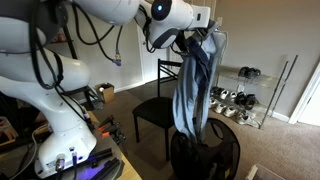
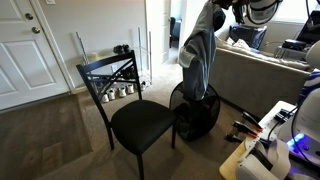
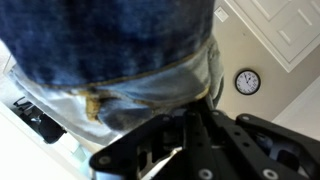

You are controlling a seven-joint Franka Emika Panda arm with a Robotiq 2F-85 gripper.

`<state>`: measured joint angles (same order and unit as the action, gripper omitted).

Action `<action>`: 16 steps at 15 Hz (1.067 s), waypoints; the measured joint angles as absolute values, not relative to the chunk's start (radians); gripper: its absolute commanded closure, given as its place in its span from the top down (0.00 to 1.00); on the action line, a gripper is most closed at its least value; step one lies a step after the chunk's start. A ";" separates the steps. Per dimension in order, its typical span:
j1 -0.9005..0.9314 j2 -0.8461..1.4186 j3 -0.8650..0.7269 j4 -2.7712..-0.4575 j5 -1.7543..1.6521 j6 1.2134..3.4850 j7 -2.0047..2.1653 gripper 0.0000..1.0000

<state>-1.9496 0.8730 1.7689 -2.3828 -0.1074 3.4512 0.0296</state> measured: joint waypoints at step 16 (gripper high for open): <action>-1.772 0.862 1.557 -2.141 -0.105 3.453 0.070 0.55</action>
<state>-1.7716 0.8618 1.5567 -2.1406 -0.1050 3.4528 0.0700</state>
